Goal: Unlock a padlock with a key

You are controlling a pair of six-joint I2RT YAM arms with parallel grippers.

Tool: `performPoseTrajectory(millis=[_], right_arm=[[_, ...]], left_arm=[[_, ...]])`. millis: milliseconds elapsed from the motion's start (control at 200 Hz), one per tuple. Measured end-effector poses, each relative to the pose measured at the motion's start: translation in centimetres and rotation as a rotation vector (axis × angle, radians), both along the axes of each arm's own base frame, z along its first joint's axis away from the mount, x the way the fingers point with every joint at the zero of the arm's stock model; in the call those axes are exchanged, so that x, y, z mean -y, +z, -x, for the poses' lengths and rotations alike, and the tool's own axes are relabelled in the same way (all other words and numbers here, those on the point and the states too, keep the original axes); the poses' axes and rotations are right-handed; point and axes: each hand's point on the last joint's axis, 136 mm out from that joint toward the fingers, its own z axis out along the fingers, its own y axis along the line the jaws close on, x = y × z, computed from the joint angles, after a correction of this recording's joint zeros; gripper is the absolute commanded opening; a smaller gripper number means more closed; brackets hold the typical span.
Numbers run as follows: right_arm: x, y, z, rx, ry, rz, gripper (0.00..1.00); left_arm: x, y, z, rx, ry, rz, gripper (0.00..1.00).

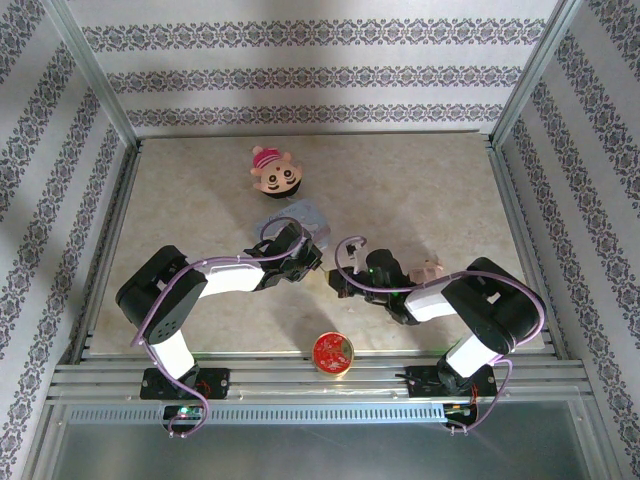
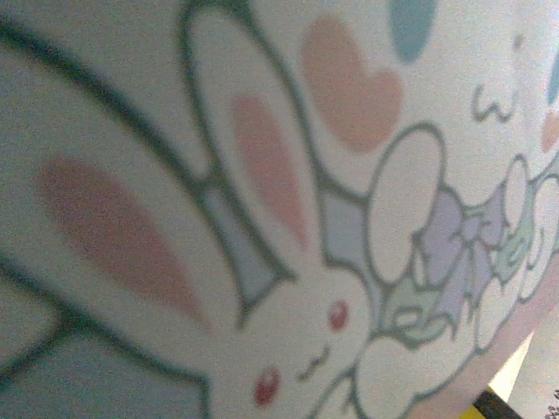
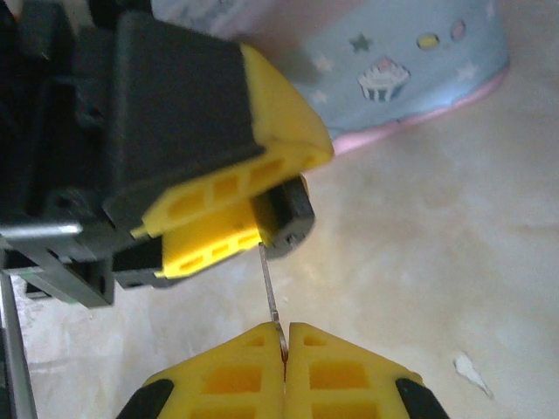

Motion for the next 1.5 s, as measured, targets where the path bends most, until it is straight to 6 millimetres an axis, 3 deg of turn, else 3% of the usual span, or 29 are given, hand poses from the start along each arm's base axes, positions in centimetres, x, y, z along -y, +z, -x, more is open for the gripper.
performPoseTrajectory(millis=[1504], right_arm=[[0.2, -1.0, -0.5, -0.007, -0.014, 0.003, 0.0]], left_arm=[[0.1, 0.2, -0.2, 0.006, 0.008, 0.012, 0.03]])
